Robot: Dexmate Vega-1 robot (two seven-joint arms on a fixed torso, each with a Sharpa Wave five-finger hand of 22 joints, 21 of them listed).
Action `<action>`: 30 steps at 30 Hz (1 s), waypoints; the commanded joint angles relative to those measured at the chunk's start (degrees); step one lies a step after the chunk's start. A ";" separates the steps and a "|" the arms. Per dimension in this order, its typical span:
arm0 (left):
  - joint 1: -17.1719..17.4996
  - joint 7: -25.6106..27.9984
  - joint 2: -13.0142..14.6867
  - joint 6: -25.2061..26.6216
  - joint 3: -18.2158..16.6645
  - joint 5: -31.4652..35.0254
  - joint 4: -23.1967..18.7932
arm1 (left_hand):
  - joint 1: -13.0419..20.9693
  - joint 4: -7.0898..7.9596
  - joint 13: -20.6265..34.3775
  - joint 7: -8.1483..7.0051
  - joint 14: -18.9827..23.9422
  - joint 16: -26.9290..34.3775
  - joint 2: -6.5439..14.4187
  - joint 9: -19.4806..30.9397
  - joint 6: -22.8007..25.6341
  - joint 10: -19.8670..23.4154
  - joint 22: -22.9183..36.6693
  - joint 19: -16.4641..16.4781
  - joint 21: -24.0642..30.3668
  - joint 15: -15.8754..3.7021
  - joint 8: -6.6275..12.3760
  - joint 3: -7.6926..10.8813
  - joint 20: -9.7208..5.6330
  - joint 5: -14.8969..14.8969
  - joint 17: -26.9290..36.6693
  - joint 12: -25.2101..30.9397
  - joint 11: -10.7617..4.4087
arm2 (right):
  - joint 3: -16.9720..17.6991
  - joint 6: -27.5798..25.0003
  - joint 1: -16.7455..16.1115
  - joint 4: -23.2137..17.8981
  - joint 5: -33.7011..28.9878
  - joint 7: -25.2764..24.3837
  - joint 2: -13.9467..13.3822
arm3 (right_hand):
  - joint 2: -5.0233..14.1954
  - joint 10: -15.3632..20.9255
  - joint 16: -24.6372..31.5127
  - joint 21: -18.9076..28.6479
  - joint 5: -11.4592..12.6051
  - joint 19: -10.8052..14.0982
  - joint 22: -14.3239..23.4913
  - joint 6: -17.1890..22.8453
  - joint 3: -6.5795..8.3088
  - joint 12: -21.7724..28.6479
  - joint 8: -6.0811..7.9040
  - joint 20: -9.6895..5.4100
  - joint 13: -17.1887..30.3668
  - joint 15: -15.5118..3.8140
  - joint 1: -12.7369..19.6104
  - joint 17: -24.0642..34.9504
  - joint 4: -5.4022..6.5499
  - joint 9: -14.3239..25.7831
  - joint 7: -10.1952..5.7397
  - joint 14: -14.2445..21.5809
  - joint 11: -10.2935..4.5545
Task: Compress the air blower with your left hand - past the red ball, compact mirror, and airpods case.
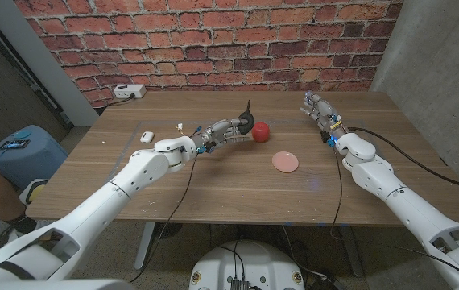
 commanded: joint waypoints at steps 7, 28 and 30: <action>0.36 -0.61 1.61 -0.08 -0.84 0.03 0.09 | 5.03 -0.15 0.07 0.25 1.46 1.20 3.61 -0.29 1.17 2.41 0.10 0.54 0.63 -0.79 0.54 0.01 -0.41 -0.65 0.98 0.18 -0.93 | -1.14 0.08 1.48 1.84 -0.96 -0.10 1.51 | 0.31 -0.20 0.37 0.25 -0.09 -0.11 0.21 -0.14 0.24 0.17 0.08 -2.57 0.26 -1.83 -0.07 0.14 -0.34 0.33 -0.01 -0.14 0.17; -2.52 -3.63 1.51 0.73 -0.23 0.43 2.40 | 3.79 1.43 -3.30 0.51 -0.08 0.58 2.23 -2.21 -2.88 1.99 0.13 -0.67 1.17 -0.60 -2.13 -1.53 -0.06 -3.44 1.76 -4.19 -0.47 | -1.20 -0.30 2.49 2.68 -1.20 -0.40 1.76 | 0.33 -0.22 0.36 0.27 -0.10 -0.06 0.21 -0.15 0.29 0.17 0.07 -2.68 0.26 -1.84 -0.05 0.15 -0.43 0.33 -0.05 -0.19 0.10; -2.59 -3.78 1.57 0.84 -0.21 0.46 2.39 | 3.37 1.55 -3.43 0.90 -0.92 0.13 2.13 -2.38 -3.68 1.09 0.13 -1.17 1.06 -0.07 -2.58 -1.71 0.08 -3.67 1.68 -4.82 0.46 | -1.20 -0.29 2.55 2.75 -1.16 -0.30 1.80 | 0.33 -0.23 0.38 0.26 -0.10 -0.08 0.21 -0.15 0.30 0.17 0.07 -2.67 0.26 -1.83 -0.04 0.15 -0.45 0.33 -0.02 -0.14 0.06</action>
